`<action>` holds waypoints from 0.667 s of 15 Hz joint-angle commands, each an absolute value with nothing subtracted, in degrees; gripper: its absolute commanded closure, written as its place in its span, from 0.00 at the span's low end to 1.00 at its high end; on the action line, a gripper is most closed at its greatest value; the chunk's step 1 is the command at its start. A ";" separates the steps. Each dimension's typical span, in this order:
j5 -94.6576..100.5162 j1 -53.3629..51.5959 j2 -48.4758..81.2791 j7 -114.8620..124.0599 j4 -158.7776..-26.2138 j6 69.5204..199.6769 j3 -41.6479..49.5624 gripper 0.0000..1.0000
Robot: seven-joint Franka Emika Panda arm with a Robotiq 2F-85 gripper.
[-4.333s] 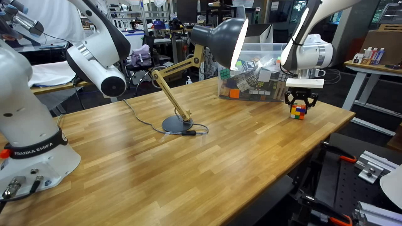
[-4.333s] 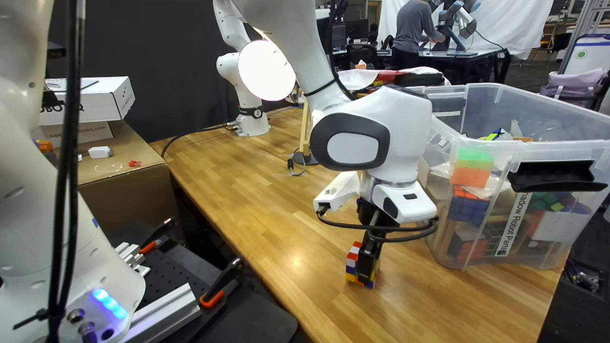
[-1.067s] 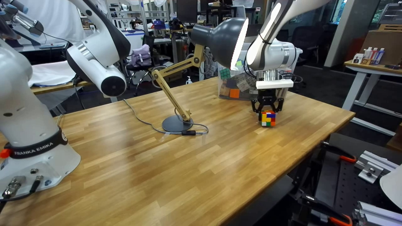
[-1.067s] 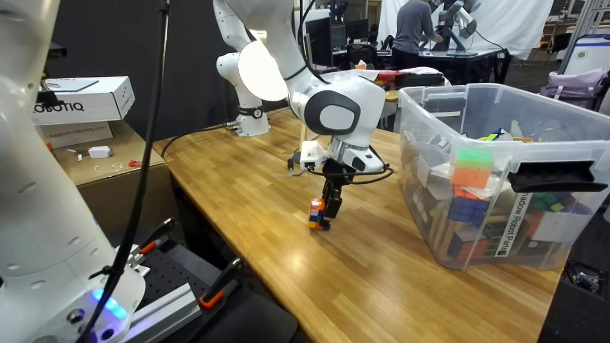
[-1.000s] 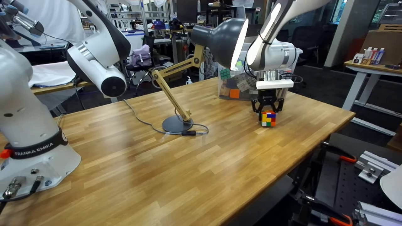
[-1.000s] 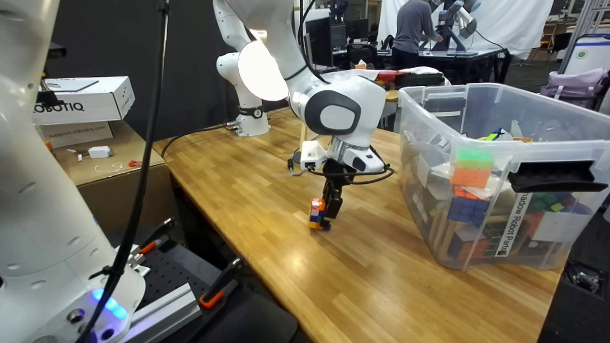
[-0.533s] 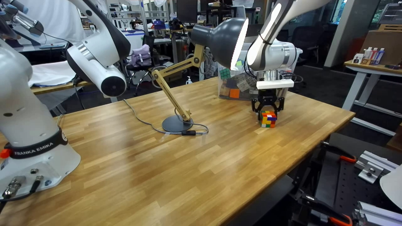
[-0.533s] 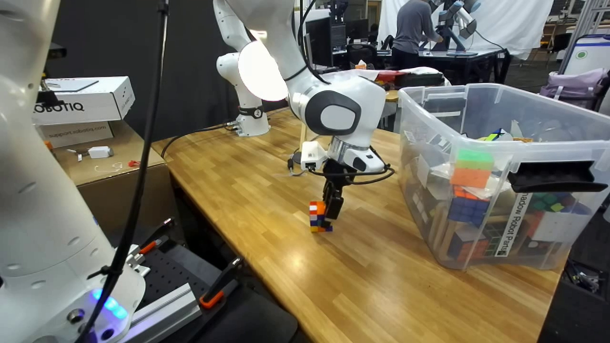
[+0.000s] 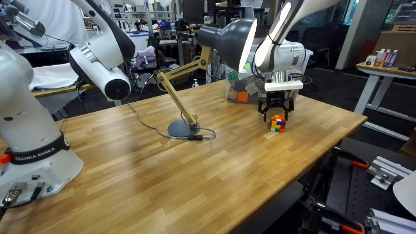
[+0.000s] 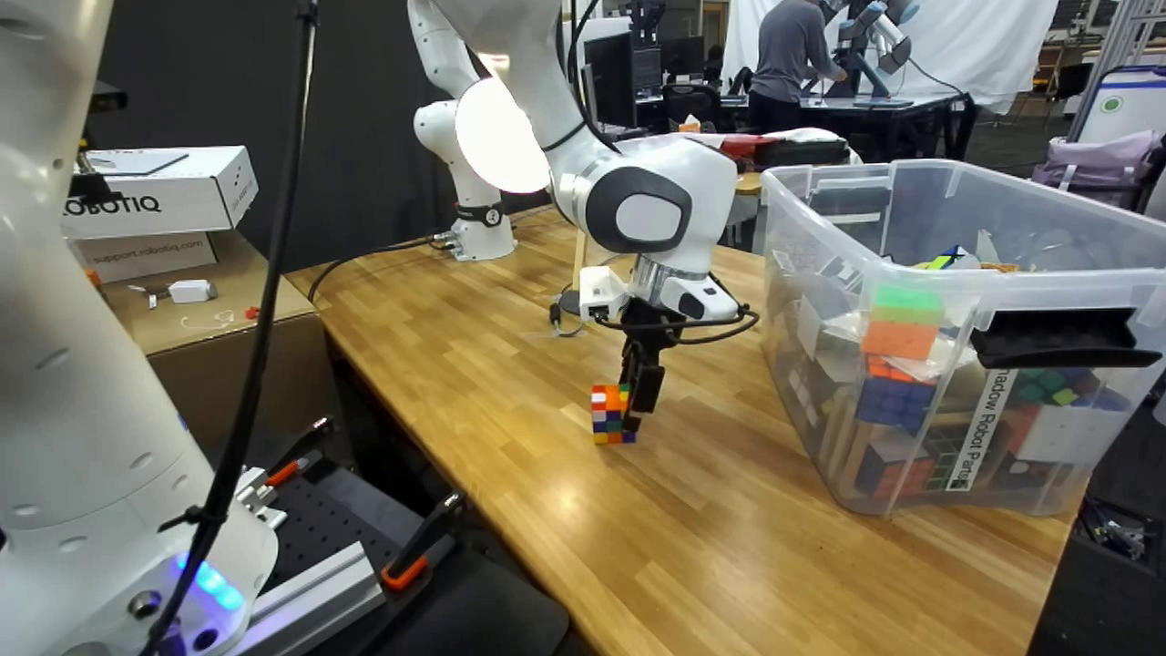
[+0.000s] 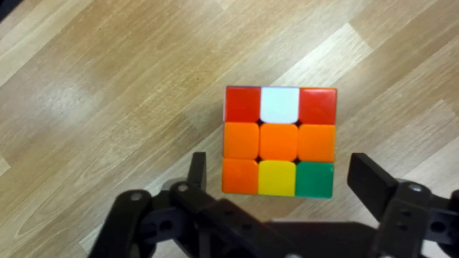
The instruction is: Move the Rubik's cube slightly to the left
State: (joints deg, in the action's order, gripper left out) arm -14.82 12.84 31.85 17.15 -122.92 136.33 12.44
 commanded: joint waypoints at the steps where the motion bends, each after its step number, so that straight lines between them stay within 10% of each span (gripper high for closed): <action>1: -13.99 12.32 29.64 17.28 -123.71 137.24 12.90 0.00; 10: -13.11 12.52 19.37 16.20 -128.54 137.94 13.45 0.00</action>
